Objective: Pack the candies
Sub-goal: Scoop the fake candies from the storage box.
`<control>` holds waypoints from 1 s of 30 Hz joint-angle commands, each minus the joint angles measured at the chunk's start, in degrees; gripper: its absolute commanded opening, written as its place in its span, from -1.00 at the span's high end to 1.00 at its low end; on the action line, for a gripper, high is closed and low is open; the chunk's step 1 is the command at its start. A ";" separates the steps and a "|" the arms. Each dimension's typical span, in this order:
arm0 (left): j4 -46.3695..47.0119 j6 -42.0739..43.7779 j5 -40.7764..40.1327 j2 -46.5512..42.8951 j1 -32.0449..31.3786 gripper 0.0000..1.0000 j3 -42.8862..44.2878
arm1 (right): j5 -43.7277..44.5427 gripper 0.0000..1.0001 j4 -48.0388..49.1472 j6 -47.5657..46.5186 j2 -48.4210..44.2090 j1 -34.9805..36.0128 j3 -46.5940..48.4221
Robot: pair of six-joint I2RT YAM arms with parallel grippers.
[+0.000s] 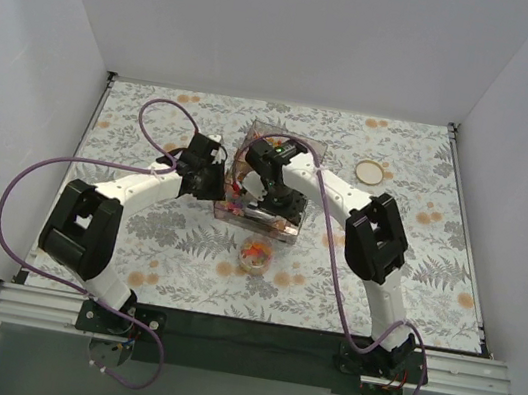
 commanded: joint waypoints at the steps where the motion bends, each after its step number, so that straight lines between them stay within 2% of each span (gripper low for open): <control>1: 3.43 -1.18 6.02 -1.13 -1.98 0.56 -0.92 | -8.11 0.97 8.88 2.88 3.92 0.53 6.24; 7: 4.05 -2.33 7.16 -0.78 -3.03 0.57 -1.18 | -11.72 0.97 9.67 3.41 8.32 1.14 10.56; 14: 4.40 -2.51 6.73 -0.87 -3.39 0.57 -1.10 | -16.28 0.97 12.13 0.78 8.68 2.20 10.57; 18: 4.31 -2.24 4.36 -1.66 -3.39 0.59 -1.01 | -17.52 0.97 18.36 -2.12 3.60 2.11 2.07; 25: 2.29 -1.89 -0.04 -0.96 -2.86 0.64 0.57 | -24.90 0.97 39.54 -4.15 -6.61 -0.08 -16.64; 30: 2.03 -1.80 -0.48 -2.27 -1.98 0.63 1.19 | -25.70 0.97 44.12 -2.57 -7.14 -0.96 -19.58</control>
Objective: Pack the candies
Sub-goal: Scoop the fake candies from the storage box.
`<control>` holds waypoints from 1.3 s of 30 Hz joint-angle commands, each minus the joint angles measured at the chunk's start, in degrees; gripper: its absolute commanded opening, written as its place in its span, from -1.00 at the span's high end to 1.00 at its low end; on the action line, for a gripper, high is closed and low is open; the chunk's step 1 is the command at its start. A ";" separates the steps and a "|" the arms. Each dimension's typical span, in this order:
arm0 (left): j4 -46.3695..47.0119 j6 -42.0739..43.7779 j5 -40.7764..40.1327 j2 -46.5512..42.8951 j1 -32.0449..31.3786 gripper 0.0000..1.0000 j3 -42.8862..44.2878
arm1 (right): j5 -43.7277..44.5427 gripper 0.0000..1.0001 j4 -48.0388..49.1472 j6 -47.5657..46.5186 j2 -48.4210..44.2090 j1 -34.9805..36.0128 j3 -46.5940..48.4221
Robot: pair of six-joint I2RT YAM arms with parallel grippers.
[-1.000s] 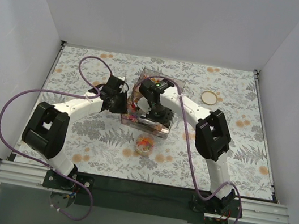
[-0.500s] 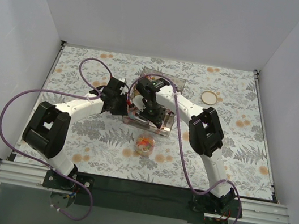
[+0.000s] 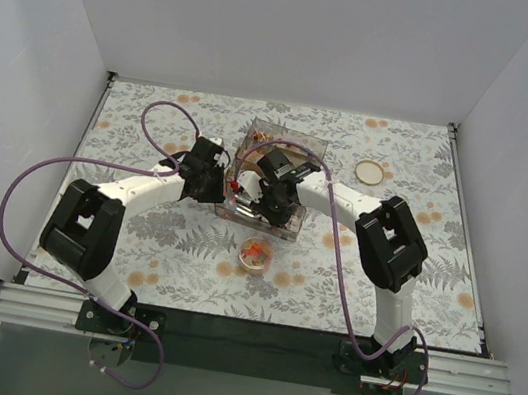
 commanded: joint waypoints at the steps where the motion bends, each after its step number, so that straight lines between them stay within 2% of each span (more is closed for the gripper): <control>1: 1.59 -0.51 1.81 -2.67 -0.45 0.63 2.39 | -8.45 0.97 11.89 -0.73 -0.80 1.31 -0.96; 8: 1.77 -0.69 2.96 -3.99 -0.45 0.61 2.57 | -11.61 0.97 18.91 2.08 -2.30 1.31 -1.40; 17: -0.34 -0.69 1.02 -5.39 3.32 0.59 3.97 | -8.90 0.97 22.53 2.43 -6.34 0.26 -8.34; 28: -3.33 -1.30 1.02 -10.05 5.08 0.17 9.86 | -5.73 0.97 20.68 0.06 -9.68 0.17 -9.75; 35: -5.70 -0.07 -3.99 -14.35 5.35 -0.13 10.83 | -1.87 0.97 16.11 -1.52 -12.75 -0.27 -9.05; 39: -7.19 0.63 -6.18 -17.60 5.26 -0.35 9.96 | 0.33 0.97 12.52 -1.79 -17.57 -0.27 -10.27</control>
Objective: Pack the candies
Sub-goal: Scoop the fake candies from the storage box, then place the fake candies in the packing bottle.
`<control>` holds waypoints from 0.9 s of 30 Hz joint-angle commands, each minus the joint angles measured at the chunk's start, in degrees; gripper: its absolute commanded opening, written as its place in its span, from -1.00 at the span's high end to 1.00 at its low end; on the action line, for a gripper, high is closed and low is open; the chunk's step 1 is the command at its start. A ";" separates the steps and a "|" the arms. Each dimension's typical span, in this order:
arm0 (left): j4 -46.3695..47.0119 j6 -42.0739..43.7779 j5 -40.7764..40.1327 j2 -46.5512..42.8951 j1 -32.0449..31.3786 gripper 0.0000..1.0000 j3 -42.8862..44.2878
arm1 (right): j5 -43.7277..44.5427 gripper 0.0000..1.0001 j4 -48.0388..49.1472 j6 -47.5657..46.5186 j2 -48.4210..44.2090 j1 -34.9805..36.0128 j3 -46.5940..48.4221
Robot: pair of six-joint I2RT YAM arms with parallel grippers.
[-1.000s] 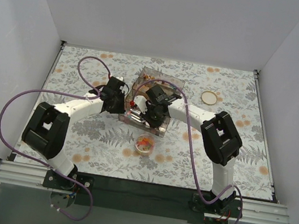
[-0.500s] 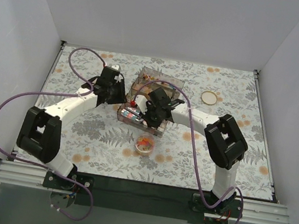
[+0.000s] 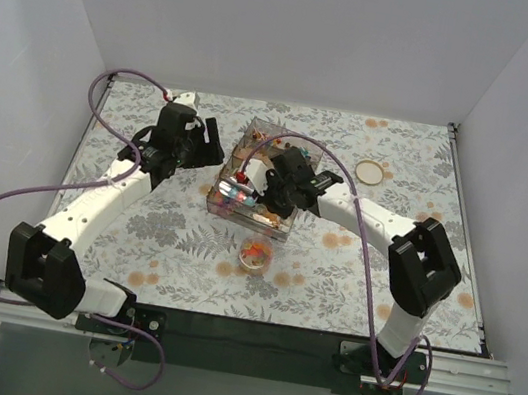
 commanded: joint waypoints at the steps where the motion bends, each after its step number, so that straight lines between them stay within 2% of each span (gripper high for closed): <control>1: -2.65 1.42 -3.58 -4.60 0.43 -0.38 0.69 | 2.52 0.97 -3.51 -1.11 -6.50 -0.08 -0.37; 6: -5.55 2.83 -6.83 -9.52 0.43 -0.55 0.07 | 5.07 0.97 -10.45 -2.08 -15.91 0.10 -4.77; 14: -6.79 3.70 -9.92 -11.73 0.43 -0.57 -2.57 | 13.23 0.97 -21.96 0.12 -28.04 4.57 -14.08; 20: -5.38 4.06 -9.83 -10.32 0.43 -0.57 -3.53 | 23.68 0.97 -30.49 3.72 -26.12 13.45 -12.51; 21: -5.12 3.97 -9.39 -10.58 0.43 -0.57 -4.23 | 26.40 0.97 -34.33 4.68 -23.68 16.16 -11.03; 27: -5.03 4.32 -9.21 -11.46 0.43 -0.57 -4.94 | 32.75 0.97 -40.25 5.74 -19.53 18.73 -7.41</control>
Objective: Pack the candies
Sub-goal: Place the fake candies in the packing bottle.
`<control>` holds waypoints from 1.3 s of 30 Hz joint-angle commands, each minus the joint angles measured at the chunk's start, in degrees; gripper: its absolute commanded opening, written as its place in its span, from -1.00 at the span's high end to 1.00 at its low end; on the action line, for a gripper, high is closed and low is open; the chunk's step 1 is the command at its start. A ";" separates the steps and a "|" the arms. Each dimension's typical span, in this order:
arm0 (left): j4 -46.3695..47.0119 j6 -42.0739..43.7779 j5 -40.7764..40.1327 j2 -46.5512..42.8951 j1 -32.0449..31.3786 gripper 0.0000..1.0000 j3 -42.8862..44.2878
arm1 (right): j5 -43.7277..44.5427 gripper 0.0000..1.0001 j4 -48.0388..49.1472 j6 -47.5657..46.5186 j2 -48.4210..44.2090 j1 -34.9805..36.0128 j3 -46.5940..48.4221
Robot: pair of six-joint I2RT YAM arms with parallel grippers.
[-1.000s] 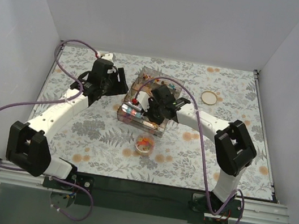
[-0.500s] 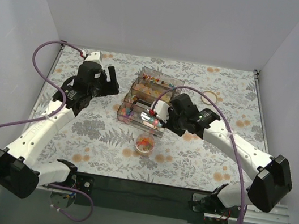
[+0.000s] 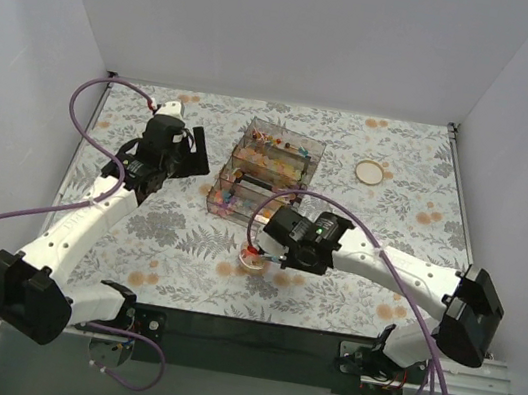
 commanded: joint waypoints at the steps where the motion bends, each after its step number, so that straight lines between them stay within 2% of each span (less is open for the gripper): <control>1: 0.57 1.06 -0.78 -1.87 0.32 -0.57 -0.87 | 7.77 0.97 -7.08 1.90 2.29 2.10 4.74; 9: 0.83 0.89 -0.34 -2.31 0.23 -0.57 -2.19 | 15.95 0.97 -11.91 1.99 7.30 7.11 10.81; 13: 0.75 1.24 -0.25 -1.96 0.15 -0.57 -2.11 | 20.52 0.97 -12.79 3.22 9.23 9.83 10.47; 24: 0.39 1.50 -0.07 -0.99 -0.29 -0.57 -1.84 | 27.29 0.97 -14.64 5.59 11.09 11.77 12.13; 33: 0.57 1.50 0.63 -0.29 -0.47 -0.57 -1.67 | 20.35 0.97 -14.29 6.90 8.89 10.72 15.48; 39: 0.66 1.41 1.16 -0.11 -0.47 -0.57 -1.84 | 14.12 0.97 -11.49 9.46 7.83 6.50 16.35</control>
